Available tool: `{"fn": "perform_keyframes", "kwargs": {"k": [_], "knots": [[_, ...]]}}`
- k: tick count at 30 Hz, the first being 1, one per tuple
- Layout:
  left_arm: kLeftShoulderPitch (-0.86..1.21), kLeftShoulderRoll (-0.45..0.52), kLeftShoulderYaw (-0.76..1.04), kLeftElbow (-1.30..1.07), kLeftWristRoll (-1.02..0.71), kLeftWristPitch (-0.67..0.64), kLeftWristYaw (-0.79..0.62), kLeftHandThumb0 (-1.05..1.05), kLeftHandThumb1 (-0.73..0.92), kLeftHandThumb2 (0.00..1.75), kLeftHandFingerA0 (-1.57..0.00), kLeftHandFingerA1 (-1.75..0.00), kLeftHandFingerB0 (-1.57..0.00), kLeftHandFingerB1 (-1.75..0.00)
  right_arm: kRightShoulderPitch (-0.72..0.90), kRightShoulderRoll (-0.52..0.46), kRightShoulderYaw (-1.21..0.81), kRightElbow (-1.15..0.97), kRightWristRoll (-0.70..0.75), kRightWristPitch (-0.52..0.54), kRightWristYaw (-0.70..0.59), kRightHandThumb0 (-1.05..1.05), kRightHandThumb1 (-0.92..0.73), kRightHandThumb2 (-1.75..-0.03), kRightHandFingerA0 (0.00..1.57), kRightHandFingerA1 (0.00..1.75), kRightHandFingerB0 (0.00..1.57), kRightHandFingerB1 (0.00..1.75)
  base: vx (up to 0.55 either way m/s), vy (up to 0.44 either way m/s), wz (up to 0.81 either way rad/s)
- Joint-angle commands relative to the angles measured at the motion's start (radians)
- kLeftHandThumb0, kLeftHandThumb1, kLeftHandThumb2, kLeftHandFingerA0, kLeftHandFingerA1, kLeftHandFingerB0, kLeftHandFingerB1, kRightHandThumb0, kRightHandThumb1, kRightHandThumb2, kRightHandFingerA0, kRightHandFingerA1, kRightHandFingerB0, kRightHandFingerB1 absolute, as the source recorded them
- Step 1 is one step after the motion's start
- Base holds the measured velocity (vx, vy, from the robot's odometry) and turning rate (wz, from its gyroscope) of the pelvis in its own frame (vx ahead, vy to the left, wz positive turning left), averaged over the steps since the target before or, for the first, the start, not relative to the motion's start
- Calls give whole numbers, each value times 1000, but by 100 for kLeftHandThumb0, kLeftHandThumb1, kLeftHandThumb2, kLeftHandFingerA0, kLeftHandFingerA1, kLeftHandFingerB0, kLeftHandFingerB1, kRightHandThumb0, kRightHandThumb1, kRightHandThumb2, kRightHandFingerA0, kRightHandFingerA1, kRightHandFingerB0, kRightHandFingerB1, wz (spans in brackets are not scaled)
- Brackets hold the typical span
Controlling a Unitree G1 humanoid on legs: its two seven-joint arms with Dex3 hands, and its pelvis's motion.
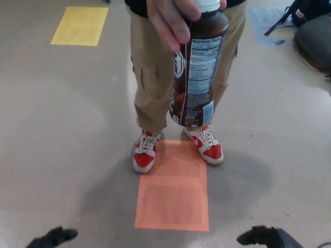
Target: The robot recieved a bottle of protein shake from a person using its left hand and then shake the protein up and down 2 two times and hand it back to the person
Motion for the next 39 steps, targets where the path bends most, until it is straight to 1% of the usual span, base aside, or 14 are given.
{"fn": "perform_keyframes", "kwargs": {"k": [1,8,9,12,13,14,15,31,32,33,34,37,38,39], "knots": [[-26,64,18,-203,28,-291,80,-33,80,64,-64,-42,-47,-36,-43,-10,58,91,-110,-186,-276,-24,-77,-63,96,51,78,44,0,0,0],[-36,80,61,-546,-149,-156,-197,-45,72,62,-49,-38,-32,-31,-44,-10,68,120,-114,-223,-316,-24,-77,-64,96,55,80,45,0,0,0],[-53,97,61,-615,-178,-110,-257,-61,59,83,-35,-46,-18,-39,-46,-9,65,124,-111,-220,-309,-25,-77,-63,94,52,78,44,0,0,0],[-93,126,66,-743,-278,32,-404,-72,54,82,-20,-42,-7,-33,-48,-9,59,131,-103,-216,-299,-24,-77,-63,91,55,78,44,0,0,0],[-112,137,68,-778,-317,81,-454,-36,35,94,0,-46,0,-48,-49,-9,58,132,-102,-217,-299,-24,-74,-64,94,55,78,44,0,0,0],[-116,140,69,-789,-324,94,-466,-36,35,94,0,-46,0,-48,-49,-9,58,133,-103,-218,-301,-24,-74,-64,94,55,78,44,0,0,0],[-144,160,72,-840,-384,166,-533,-77,50,81,-10,-40,-4,-21,-50,-10,64,134,-110,-219,-311,-20,-74,-64,95,54,78,44,0,0,0],[-344,197,74,-1111,-642,659,-704,-85,51,89,0,-15,0,-2,-50,-7,61,153,-115,-227,-319,-23,-72,-64,93,52,78,44,0,0,0],[-355,194,73,-1119,-652,687,-704,-85,60,59,0,-24,0,0,-48,-8,59,154,-114,-233,-317,-22,-73,-64,93,50,77,44,0,0,0],[-365,192,73,-1126,-664,714,-704,-85,60,59,0,-24,0,0,-45,-10,58,154,-112,-239,-314,-22,-73,-64,93,50,77,44,0,0,0],[-395,183,75,-1131,-706,769,-712,-85,51,87,0,-8,0,0,-46,-17,70,155,-129,-251,-336,-21,-73,-63,97,54,80,45,0,0,0],[-444,166,73,-1158,-754,872,-702,-81,48,84,-5,-21,0,-3,-47,-15,62,154,-122,-241,-316,-22,-74,-63,95,60,79,44,0,0,0],[-460,160,72,-1155,-762,888,-703,-82,59,58,0,-27,0,-2,-51,-15,61,154,-122,-235,-309,-23,-73,-63,95,58,78,44,0,0,0],[-473,155,71,-1154,-770,907,-704,-83,47,77,-3,-16,0,0,-53,-14,60,155,-121,-234,-306,-24,-74,-63,94,59,79,44,0,0,0]]}}
